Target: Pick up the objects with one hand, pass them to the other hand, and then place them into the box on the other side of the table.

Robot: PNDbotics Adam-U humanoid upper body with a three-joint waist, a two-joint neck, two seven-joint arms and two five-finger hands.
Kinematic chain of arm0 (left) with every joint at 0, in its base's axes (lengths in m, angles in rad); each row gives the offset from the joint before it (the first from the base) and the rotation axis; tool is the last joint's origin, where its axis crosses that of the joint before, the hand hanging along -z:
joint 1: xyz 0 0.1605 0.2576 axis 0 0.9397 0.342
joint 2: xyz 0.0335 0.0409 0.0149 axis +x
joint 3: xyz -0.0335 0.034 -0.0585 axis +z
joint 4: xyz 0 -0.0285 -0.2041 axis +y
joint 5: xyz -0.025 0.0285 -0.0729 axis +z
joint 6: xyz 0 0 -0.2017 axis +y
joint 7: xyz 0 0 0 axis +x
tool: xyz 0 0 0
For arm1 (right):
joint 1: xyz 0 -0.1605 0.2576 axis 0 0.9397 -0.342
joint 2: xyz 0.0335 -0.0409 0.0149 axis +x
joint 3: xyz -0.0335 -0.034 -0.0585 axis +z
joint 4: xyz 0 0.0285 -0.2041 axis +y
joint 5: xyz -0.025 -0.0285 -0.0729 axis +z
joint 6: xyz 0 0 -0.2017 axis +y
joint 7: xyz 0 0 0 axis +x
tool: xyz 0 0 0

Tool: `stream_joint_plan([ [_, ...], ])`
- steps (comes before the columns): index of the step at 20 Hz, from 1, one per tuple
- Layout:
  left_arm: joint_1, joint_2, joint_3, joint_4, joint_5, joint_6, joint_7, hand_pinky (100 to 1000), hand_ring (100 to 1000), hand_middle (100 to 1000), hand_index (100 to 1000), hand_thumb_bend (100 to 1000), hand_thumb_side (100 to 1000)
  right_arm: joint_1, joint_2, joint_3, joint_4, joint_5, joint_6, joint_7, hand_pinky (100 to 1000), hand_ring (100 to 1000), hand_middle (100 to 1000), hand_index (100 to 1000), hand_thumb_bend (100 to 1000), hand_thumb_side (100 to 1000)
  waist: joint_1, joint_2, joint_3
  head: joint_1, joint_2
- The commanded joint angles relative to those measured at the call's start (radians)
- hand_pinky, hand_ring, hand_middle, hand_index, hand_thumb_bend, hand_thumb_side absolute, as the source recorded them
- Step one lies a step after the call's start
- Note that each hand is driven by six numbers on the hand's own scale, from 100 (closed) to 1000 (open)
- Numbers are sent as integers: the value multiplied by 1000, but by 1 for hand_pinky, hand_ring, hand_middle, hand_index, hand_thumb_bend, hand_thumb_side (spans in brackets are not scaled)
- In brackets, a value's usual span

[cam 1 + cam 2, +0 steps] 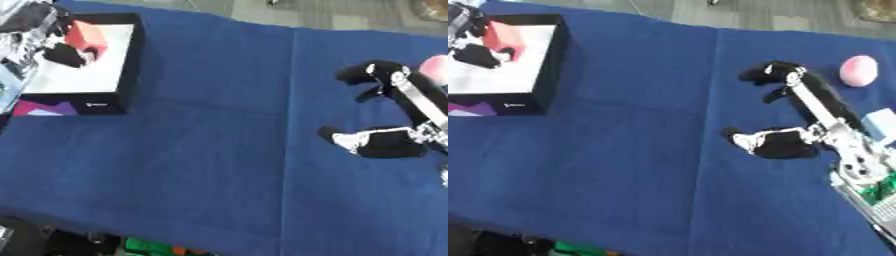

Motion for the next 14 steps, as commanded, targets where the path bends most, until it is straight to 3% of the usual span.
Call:
stream_joint_plan([
  [1,-25,17,23,14,-15,1,18,705,658,550,486,200,100,-13,-16,-16,-21,-4,-4,-3,678,813,745,761,553,100,3,-14,-1,5,-8],
  [3,-26,15,28,26,-22,3,28,724,679,597,547,261,145,-12,-16,-16,-21,-4,-5,-4,678,813,744,761,553,100,2,-14,-1,6,-8],
  [8,-28,10,34,63,-62,21,40,783,782,753,758,477,406,-10,-19,-18,-21,-2,-3,-7,678,812,744,761,551,100,1,-13,-3,14,-8],
  [10,-28,9,35,69,-78,22,42,791,802,778,803,541,488,-9,-19,-20,-21,-2,-2,-9,678,812,744,761,550,100,2,-13,-3,16,-6],
  [14,-29,8,41,71,-93,22,48,786,804,781,823,583,520,-7,-20,-23,-21,-5,-5,-13,678,812,744,761,550,100,3,-15,-4,16,-2],
])
